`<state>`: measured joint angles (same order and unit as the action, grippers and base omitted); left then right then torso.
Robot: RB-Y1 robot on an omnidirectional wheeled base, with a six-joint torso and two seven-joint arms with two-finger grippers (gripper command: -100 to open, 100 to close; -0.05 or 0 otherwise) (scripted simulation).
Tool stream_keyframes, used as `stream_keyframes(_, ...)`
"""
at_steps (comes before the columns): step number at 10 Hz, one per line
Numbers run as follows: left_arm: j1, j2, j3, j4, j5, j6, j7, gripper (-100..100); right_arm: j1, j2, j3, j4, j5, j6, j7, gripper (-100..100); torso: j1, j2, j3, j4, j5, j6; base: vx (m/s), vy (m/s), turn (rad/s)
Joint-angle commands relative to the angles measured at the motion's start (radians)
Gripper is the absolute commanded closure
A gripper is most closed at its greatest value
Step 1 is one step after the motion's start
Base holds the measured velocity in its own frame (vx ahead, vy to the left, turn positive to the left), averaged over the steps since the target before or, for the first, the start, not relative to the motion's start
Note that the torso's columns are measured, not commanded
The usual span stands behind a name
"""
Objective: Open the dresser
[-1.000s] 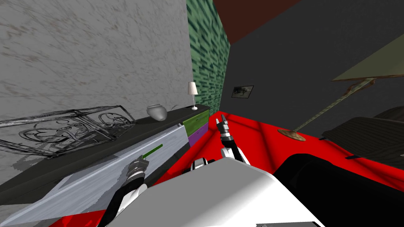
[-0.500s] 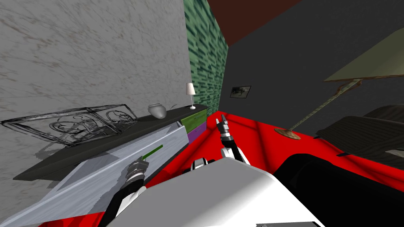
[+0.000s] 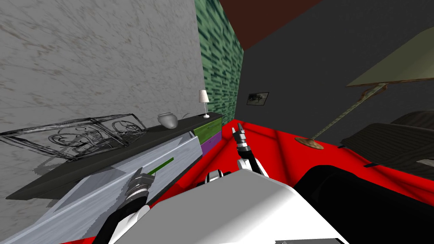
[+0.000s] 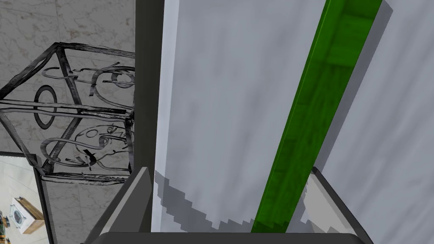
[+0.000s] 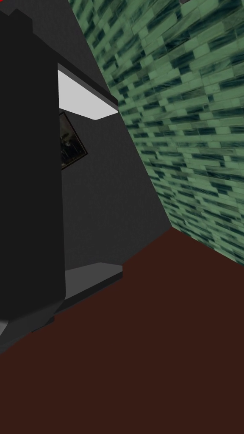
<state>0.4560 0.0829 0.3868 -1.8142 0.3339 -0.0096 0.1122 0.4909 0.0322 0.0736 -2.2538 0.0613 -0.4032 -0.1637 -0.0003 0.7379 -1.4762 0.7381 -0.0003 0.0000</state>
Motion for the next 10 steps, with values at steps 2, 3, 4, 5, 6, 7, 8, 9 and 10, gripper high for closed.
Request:
stream_keyframes(2,0.045,0.006,0.017,-0.092,0.021,0.062,0.011,-100,0.000,0.000,0.000,0.000,0.000,0.000,0.000,0,-0.003,0.004,0.002,0.003,-0.003,0.000,0.020,-0.015,-0.013)
stream_keyframes(3,0.056,0.008,0.022,-0.116,0.027,0.078,0.013,-100,0.000,0.000,0.000,0.000,0.000,0.000,0.000,0,-0.005,0.005,0.002,0.004,-0.005,0.000,0.013,-0.015,-0.010)
stream_keyframes(4,0.046,0.004,0.018,-0.089,0.021,0.075,0.009,-100,0.000,0.000,0.000,0.000,0.000,0.000,0.000,0,-0.007,0.006,0.002,0.005,-0.007,0.000,0.010,-0.003,0.002)
stream_keyframes(5,0.048,0.003,0.019,-0.089,0.021,0.080,0.009,0,0.000,0.000,0.000,0.000,0.000,0.000,0.000,0,-0.006,0.006,0.002,0.004,-0.006,0.000,0.000,0.000,0.000)
stream_keyframes(6,0.049,0.002,0.018,-0.086,0.021,0.081,0.009,0,0.000,0.000,0.000,0.000,0.000,0.000,0.000,0,-0.005,0.004,0.001,0.003,-0.005,0.000,0.000,0.000,0.000)
stream_keyframes(7,0.050,0.001,0.017,-0.084,0.021,0.082,0.009,0,0.000,0.000,0.000,0.000,0.000,0.000,0.000,0,-0.003,0.003,0.000,0.002,-0.004,0.000,0.000,0.000,0.000)
stream_keyframes(8,0.050,0.000,0.017,-0.083,0.020,0.082,0.008,0,0.000,0.000,0.000,0.000,0.000,0.000,0.000,0,-0.003,0.002,0.000,0.002,-0.003,0.000,0.000,0.000,0.000)
stream_keyframes(9,0.051,0.000,0.017,-0.081,0.020,0.082,0.008,0,0.000,0.000,0.000,0.000,0.000,0.000,0.000,0,-0.002,0.001,0.000,0.001,-0.003,0.000,0.000,0.000,0.000)
stream_keyframes(10,0.051,-0.001,0.017,-0.080,0.020,0.082,0.008,0,0.000,0.000,0.000,0.000,0.000,0.000,0.000,0,-0.002,0.001,-0.001,0.001,-0.002,0.000,0.000,0.000,0.000)
